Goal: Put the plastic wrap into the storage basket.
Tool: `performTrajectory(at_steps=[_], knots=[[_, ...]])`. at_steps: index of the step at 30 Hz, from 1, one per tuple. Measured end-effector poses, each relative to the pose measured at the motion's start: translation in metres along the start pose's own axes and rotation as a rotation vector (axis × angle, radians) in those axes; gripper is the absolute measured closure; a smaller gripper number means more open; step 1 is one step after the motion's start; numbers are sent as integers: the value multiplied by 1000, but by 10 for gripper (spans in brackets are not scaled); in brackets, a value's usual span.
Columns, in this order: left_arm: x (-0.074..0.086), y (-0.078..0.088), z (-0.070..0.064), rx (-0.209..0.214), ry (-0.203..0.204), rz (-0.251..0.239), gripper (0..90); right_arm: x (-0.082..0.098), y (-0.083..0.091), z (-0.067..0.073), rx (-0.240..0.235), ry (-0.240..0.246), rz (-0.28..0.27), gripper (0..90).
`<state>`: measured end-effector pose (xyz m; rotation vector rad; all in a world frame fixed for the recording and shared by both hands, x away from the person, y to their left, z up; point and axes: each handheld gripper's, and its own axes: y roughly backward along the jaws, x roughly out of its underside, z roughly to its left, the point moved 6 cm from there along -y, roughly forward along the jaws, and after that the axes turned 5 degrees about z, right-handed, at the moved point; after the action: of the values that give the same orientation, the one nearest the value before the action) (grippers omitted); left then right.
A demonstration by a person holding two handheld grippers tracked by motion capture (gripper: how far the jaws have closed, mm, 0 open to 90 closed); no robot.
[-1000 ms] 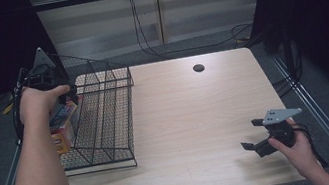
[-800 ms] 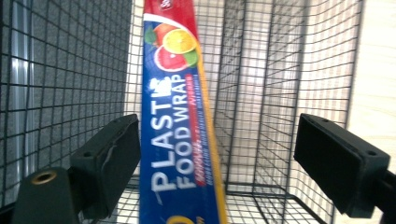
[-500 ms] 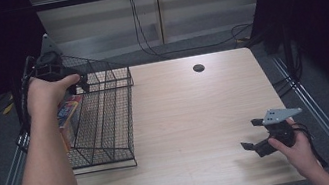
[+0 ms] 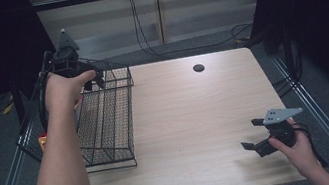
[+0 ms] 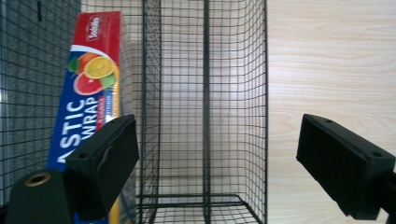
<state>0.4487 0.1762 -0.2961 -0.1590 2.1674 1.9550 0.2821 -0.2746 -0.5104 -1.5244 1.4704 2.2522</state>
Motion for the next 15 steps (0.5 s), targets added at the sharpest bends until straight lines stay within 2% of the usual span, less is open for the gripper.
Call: performTrajectory(at_steps=[2,7,11,12,14,15], knots=[[0,-1,-3,7,6,-1,128,0,0,0,-1,2,0,37],[-1,-8,-15,10,-27,3,126,0,0,1,-1,3,1,37],[-3,-11,-27,19,-44,-12,125,0,1,0,-1,3,-1,37],[-3,-14,-33,30,-56,-7,125,0,1,0,0,3,-2,37],[-3,-15,-36,31,-64,-5,120,0,0,0,2,4,-3,37],[-3,-18,-43,47,-74,-11,120,0,0,0,3,4,-3,37]])
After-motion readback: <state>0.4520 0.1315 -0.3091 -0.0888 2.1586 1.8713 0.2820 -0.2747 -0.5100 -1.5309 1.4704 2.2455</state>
